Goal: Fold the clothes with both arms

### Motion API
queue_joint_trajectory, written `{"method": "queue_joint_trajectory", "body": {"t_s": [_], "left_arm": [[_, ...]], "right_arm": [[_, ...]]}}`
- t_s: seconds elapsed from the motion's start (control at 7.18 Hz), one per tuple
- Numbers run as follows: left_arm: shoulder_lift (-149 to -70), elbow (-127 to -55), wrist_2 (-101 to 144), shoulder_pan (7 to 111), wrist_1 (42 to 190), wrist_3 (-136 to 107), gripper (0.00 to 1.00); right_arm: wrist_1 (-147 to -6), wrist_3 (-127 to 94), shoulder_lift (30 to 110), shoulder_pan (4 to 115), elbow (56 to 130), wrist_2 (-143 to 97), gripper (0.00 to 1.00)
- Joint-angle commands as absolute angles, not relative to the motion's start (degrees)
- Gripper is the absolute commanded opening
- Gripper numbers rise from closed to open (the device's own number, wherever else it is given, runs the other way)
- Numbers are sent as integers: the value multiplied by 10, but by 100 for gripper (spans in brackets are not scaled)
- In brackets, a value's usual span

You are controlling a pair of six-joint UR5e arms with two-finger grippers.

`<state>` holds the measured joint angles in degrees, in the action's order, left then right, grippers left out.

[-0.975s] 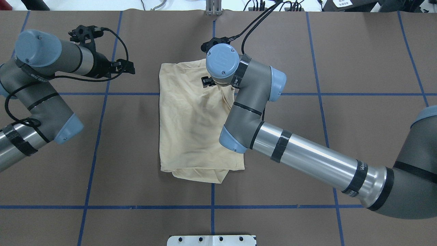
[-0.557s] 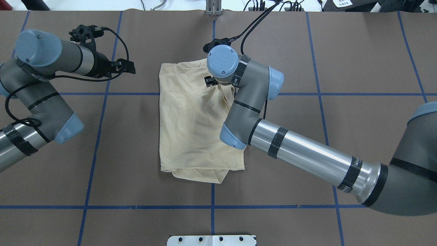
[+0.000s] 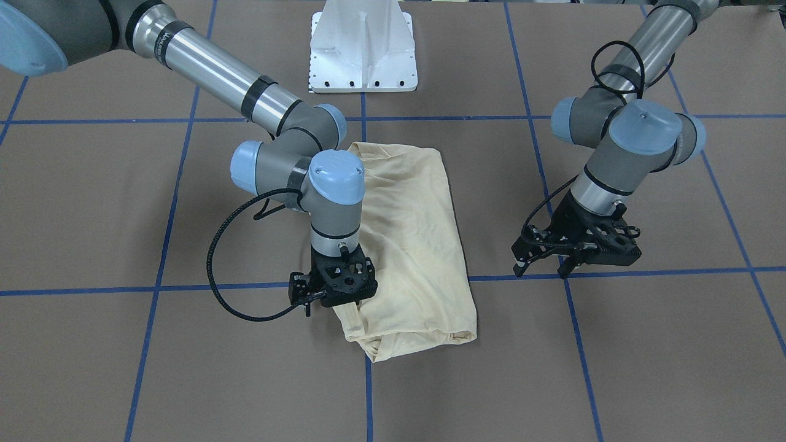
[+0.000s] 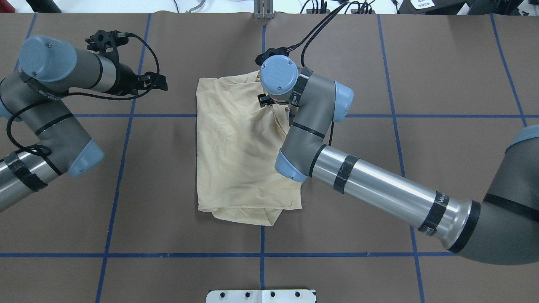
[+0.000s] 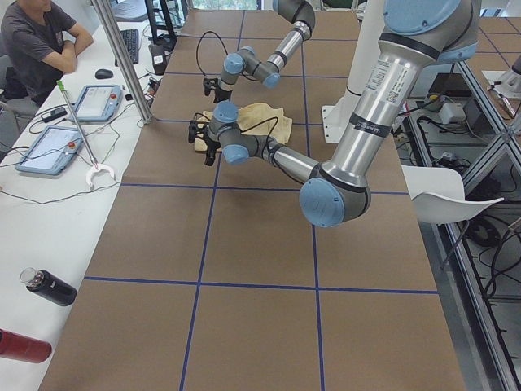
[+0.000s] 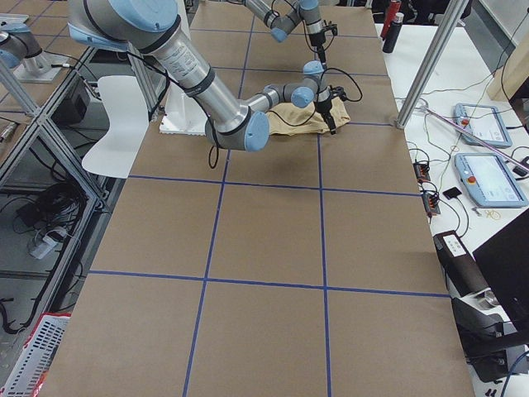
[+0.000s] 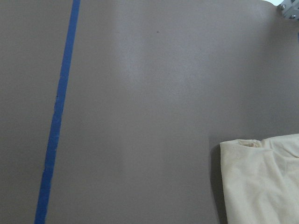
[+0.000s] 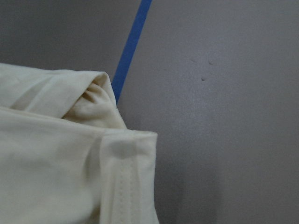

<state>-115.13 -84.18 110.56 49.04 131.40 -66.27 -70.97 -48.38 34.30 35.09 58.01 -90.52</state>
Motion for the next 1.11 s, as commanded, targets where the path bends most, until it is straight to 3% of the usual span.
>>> {"method": "queue_joint_trajectory", "body": {"t_s": [0.0,0.7,0.97], "left_arm": [[-1153,-841,1106,490,1314,-663,100],[-1158,-841,1106,490,1313,-663,100],[-1158,-841,1106,490,1312,-662,100]], "right_arm": [[-710,-472,344,362,577,-908,100],[-711,-415,369,409,584,-946,100],[-714,-421,368,416,626,-992,100]]}}
